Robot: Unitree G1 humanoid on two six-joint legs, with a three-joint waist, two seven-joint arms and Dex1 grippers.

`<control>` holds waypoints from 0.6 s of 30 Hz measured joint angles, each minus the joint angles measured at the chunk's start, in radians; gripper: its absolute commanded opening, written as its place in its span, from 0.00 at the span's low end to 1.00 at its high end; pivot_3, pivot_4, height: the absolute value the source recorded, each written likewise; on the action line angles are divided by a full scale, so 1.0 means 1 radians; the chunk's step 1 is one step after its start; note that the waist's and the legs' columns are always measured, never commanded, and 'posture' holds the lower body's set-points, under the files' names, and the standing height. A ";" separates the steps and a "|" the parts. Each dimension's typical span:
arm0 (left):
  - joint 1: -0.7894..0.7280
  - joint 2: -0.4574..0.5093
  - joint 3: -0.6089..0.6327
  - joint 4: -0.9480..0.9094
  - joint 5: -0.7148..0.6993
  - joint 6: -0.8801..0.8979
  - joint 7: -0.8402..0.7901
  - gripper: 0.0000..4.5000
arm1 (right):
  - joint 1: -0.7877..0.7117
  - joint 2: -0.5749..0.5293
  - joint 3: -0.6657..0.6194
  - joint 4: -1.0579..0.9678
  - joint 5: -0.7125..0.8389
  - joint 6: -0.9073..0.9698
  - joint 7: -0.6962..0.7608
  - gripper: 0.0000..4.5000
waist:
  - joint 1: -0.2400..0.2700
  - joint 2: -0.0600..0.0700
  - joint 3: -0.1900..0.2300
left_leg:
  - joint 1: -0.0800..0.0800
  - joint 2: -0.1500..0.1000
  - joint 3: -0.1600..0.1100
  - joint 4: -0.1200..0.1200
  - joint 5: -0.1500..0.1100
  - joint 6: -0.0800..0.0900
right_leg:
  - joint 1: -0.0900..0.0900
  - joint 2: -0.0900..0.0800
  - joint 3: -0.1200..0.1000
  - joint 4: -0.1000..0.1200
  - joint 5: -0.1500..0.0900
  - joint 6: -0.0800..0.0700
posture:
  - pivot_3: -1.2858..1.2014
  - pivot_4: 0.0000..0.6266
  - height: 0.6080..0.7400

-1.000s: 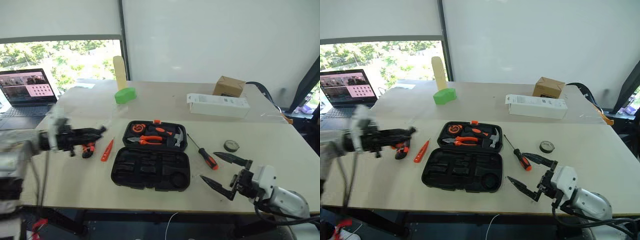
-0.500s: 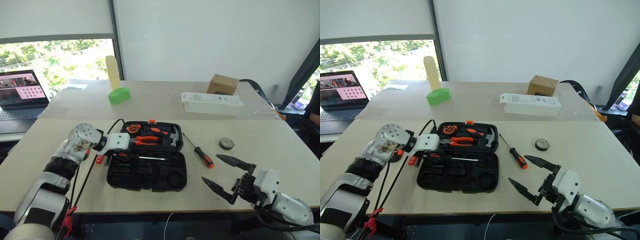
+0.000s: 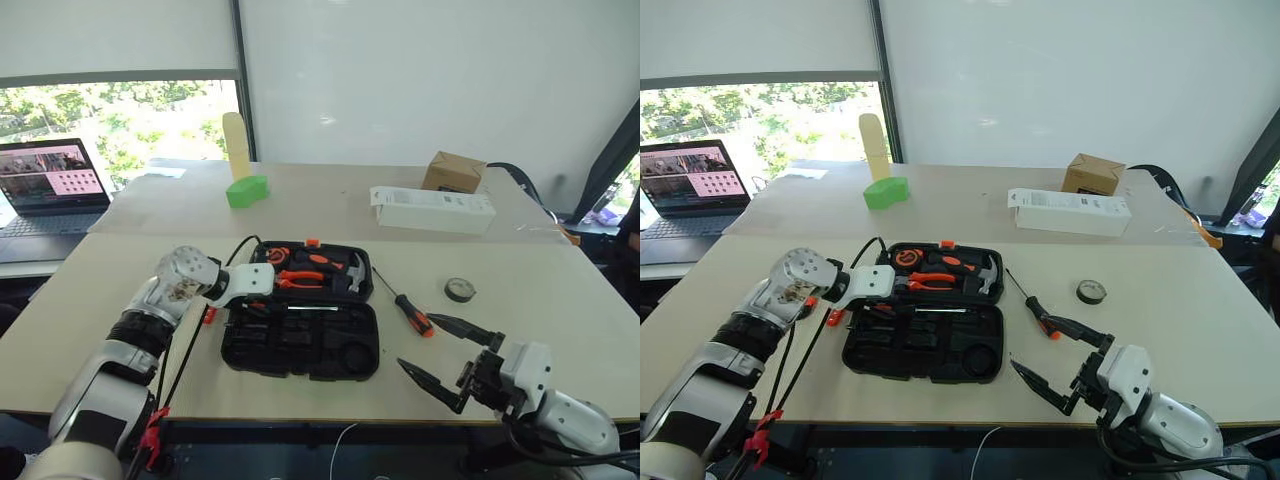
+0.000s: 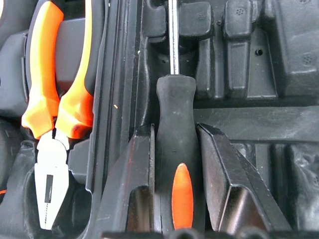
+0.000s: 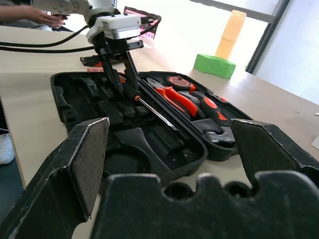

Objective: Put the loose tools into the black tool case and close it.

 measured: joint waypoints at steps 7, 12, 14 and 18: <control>-0.010 -0.011 -0.008 0.001 0.039 -0.028 0.022 0.40 | 0.009 0.000 0.006 -0.017 0.000 0.004 0.000 1.00 | 0.003 0.000 0.000 | -0.001 0.000 -0.001 0.000 0.000 0.000 | 0.000 0.000 0.000 0.000 0.000 0.000 | 0.52 0.24 1.00; -0.010 -0.042 0.026 -0.010 -0.014 -0.063 0.014 0.58 | 0.025 0.000 0.013 -0.029 0.001 0.018 0.001 1.00 | 0.008 0.000 0.000 | -0.001 0.000 -0.002 0.002 0.000 0.000 | 0.000 0.000 0.000 0.000 0.000 0.001 | 0.52 0.24 1.00; -0.006 -0.057 0.045 -0.034 -0.062 -0.081 0.011 0.58 | 0.034 0.000 0.018 -0.041 0.001 0.021 0.001 1.00 | 0.003 0.000 0.000 | -0.002 0.000 -0.002 0.002 0.000 0.000 | -0.001 0.001 0.001 0.000 0.000 0.001 | 0.52 0.24 1.00; -0.006 -0.032 0.108 -0.086 -0.146 -0.078 -0.023 0.58 | 0.049 0.000 0.018 -0.042 0.001 0.025 0.001 1.00 | -0.011 0.000 0.000 | -0.001 0.001 -0.002 0.001 0.000 0.000 | -0.001 0.004 0.003 0.000 0.000 0.000 | 0.52 0.24 1.00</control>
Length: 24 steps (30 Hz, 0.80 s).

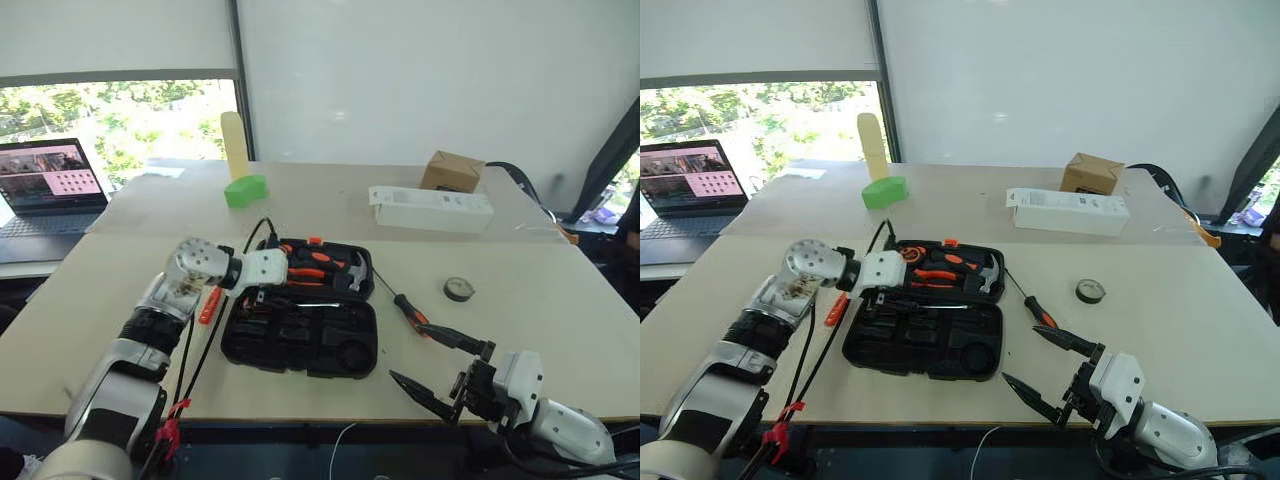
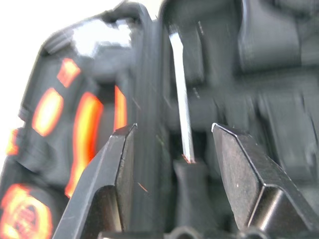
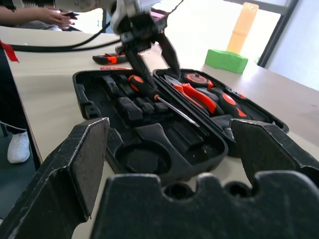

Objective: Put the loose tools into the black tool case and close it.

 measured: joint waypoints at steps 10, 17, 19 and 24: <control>0.089 0.020 0.014 0.049 -0.008 0.111 0.012 0.01 | 0.012 0.002 0.012 -0.013 -0.001 0.002 -0.007 1.00 | -0.001 0.000 0.000 | 0.000 0.000 0.000 0.000 0.000 0.000 | 0.001 0.000 0.000 0.000 0.000 0.000 | 0.52 0.24 1.00; 0.103 -0.020 0.020 0.044 -0.004 0.159 0.094 0.01 | 0.021 0.002 0.011 -0.013 -0.001 0.002 -0.018 1.00 | 0.009 0.000 0.000 | 0.002 0.000 0.000 0.001 0.000 0.000 | 0.003 0.000 0.000 0.000 0.000 0.000 | 0.52 0.24 1.00; 0.103 -0.023 0.018 0.042 0.002 0.163 0.110 0.01 | 0.020 0.002 0.011 -0.013 -0.001 0.002 -0.019 1.00 | 0.009 0.000 0.000 | 0.003 0.000 0.000 0.001 0.000 0.000 | 0.003 0.000 0.000 0.001 0.000 0.000 | 0.52 0.24 1.00; 0.118 -0.029 0.008 0.013 0.025 0.194 0.137 0.01 | 0.019 -0.002 0.010 -0.012 0.000 0.002 -0.019 1.00 | 0.008 0.000 0.000 | 0.004 -0.001 0.000 0.000 0.000 0.000 | 0.004 0.000 0.001 0.001 0.000 0.000 | 0.52 0.24 1.00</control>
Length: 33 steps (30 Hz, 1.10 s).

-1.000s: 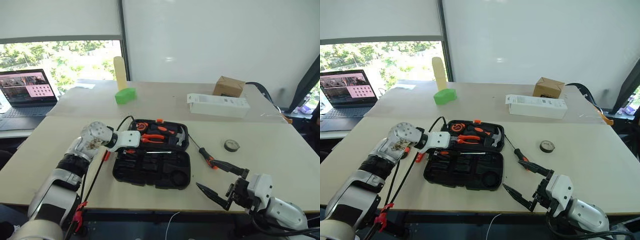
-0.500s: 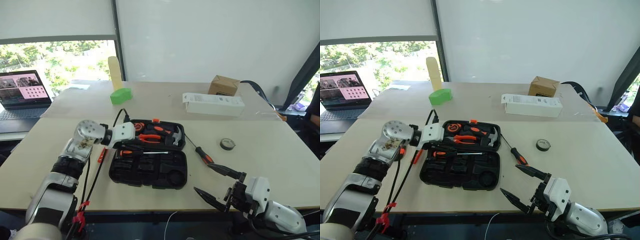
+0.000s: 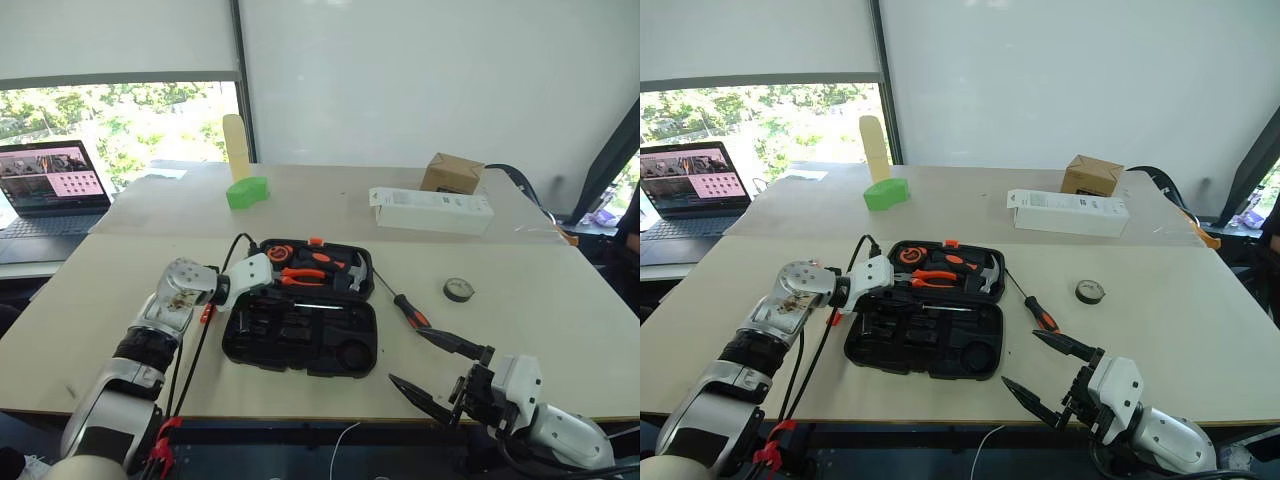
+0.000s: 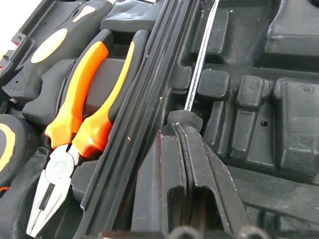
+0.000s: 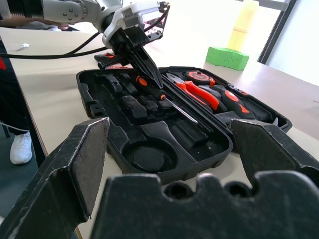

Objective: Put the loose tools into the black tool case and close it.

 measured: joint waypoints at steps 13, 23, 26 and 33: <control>0.146 -0.019 0.084 -0.112 -0.134 0.037 -0.019 0.13 | 0.119 -0.006 -0.124 -0.028 0.041 0.038 -0.033 1.00 | 0.000 0.004 -0.002 | 0.012 0.002 0.000 -0.003 -0.002 0.002 | 0.012 0.000 0.000 -0.004 -0.001 0.000 | 0.52 0.24 1.00; 0.475 0.226 0.452 -0.162 -0.430 -0.126 -0.246 0.83 | 0.193 -0.034 -0.294 0.129 0.020 0.147 -0.082 1.00 | -0.028 0.005 -0.002 | 0.006 0.001 0.001 -0.009 -0.001 -0.001 | -0.002 0.000 0.008 -0.002 0.002 -0.003 | 0.52 0.24 1.00; 0.533 0.250 0.486 -0.145 -0.458 -0.097 -0.263 0.98 | -0.031 -0.157 -0.205 0.123 -0.003 0.346 -0.127 1.00 | -0.028 0.005 -0.001 | 0.007 0.002 0.002 -0.008 0.002 -0.002 | -0.002 0.001 0.009 -0.002 0.004 -0.004 | 0.52 0.24 1.00; 0.597 0.251 0.509 -0.212 -0.503 -0.061 -0.262 0.98 | -0.639 -0.164 0.109 0.345 -0.080 0.758 -0.159 1.00 | -0.012 0.004 0.000 | -0.001 0.004 -0.003 -0.010 0.004 -0.005 | -0.008 0.003 0.002 -0.002 0.005 -0.008 | 0.52 0.24 1.00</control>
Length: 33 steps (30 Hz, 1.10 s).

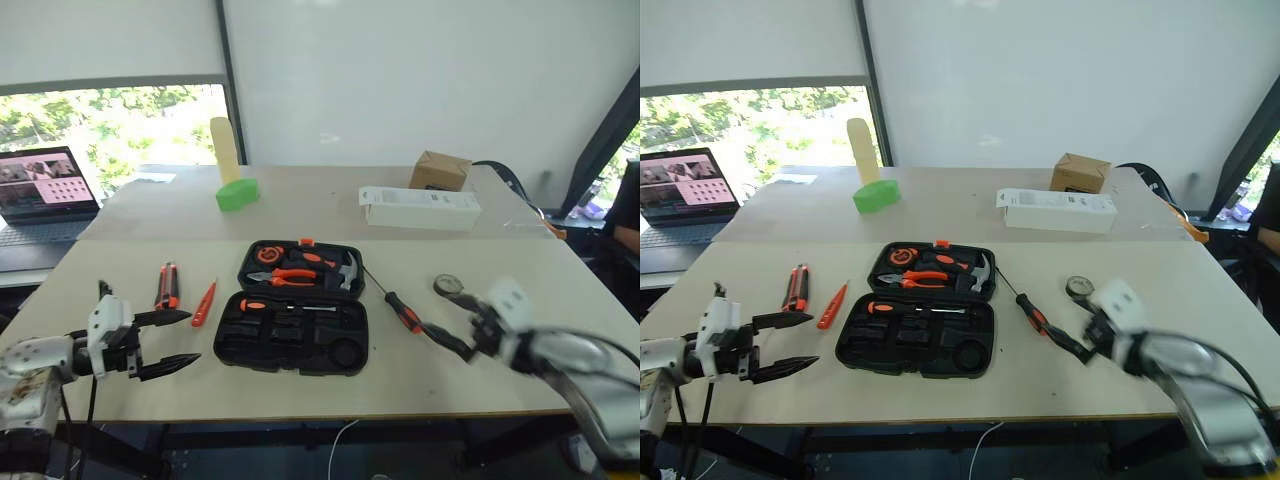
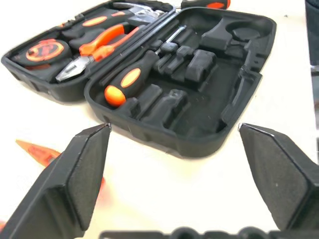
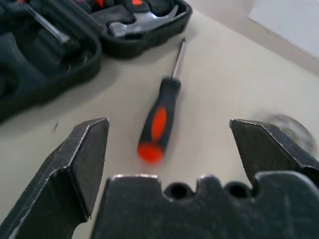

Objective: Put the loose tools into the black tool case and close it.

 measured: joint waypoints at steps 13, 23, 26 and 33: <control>0.075 -0.009 0.024 -0.186 -0.044 0.063 0.086 1.00 | -0.240 0.065 0.149 0.279 -0.110 0.133 0.046 0.21 | -0.003 0.000 0.000 | -0.010 -0.004 0.000 0.001 0.001 -0.001 | -0.006 -0.004 -0.003 -0.003 0.003 0.005 | 0.52 0.24 1.00; 0.130 -0.024 0.051 -0.266 -0.081 0.129 0.161 1.00 | -0.351 -0.018 0.105 0.117 -0.134 -0.087 0.206 0.21 | -0.042 0.003 0.002 | -0.009 -0.001 0.003 0.000 0.000 -0.001 | -0.010 0.000 -0.001 -0.002 0.004 0.001 | 0.52 0.24 1.00; 0.142 -0.030 0.053 -0.280 -0.084 0.134 0.166 1.00 | -0.439 0.108 0.242 0.122 -0.139 -0.117 0.301 0.21 | -0.050 0.003 0.002 | -0.005 0.002 0.004 -0.001 0.001 -0.001 | -0.010 0.002 -0.002 0.000 0.004 -0.002 | 0.52 0.24 1.00; 0.181 -0.035 0.055 -0.283 -0.084 0.128 0.173 1.00 | -0.521 0.314 0.490 0.258 -0.255 -0.169 0.357 0.21 | -0.026 0.003 0.002 | -0.007 -0.002 0.002 -0.002 0.004 -0.007 | -0.012 -0.002 -0.004 0.003 0.005 -0.002 | 0.52 0.24 1.00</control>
